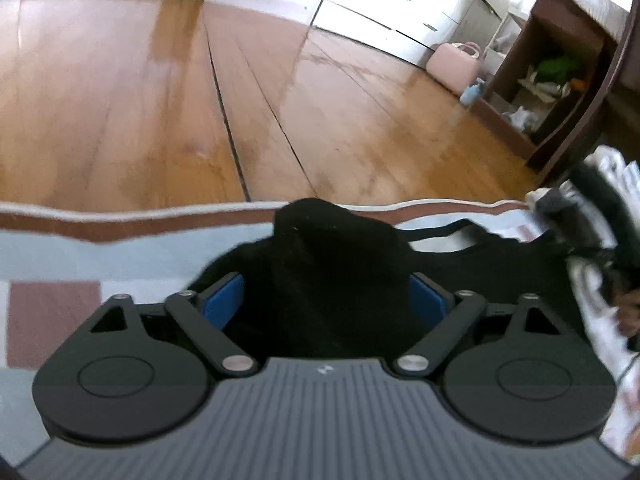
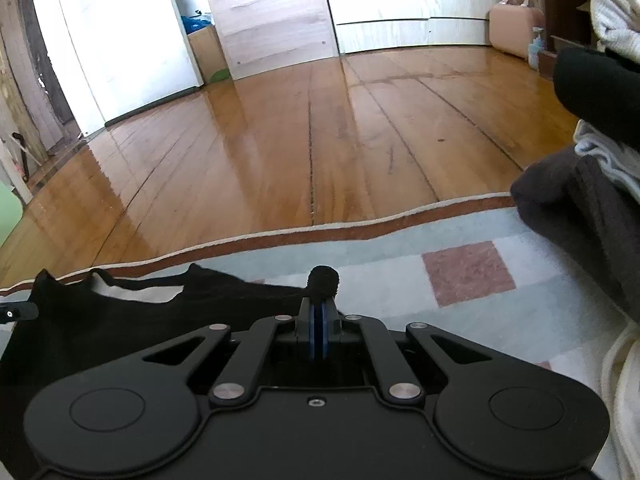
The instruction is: Fold clothes
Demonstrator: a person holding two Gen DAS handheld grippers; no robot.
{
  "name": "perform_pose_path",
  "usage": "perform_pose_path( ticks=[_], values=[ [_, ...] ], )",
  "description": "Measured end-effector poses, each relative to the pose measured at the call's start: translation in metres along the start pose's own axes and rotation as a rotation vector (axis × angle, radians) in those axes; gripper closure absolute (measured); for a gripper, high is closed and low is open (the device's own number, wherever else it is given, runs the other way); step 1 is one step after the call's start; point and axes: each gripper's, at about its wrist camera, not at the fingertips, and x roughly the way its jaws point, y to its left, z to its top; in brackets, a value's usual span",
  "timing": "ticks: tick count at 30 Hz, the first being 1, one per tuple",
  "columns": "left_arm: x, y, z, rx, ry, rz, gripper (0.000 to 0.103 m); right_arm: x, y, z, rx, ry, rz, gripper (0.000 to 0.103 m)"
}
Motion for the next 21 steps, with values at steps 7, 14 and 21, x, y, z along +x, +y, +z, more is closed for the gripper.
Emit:
perform_pose_path(
  ticks=[7, 14, 21],
  values=[
    [-0.04, 0.0, 0.024, -0.032, -0.112, -0.127, 0.099, -0.013, 0.013, 0.013, -0.015, -0.046, -0.03, 0.099],
    [-0.017, 0.015, 0.017, -0.048, -0.018, 0.097, 0.081, 0.007, 0.02, 0.046, -0.062, -0.013, -0.072, 0.099],
    [-0.015, 0.0, 0.018, 0.078, 0.0, 0.333, 0.055, 0.023, 0.021, 0.027, 0.023, 0.101, -0.155, 0.076]
  ],
)
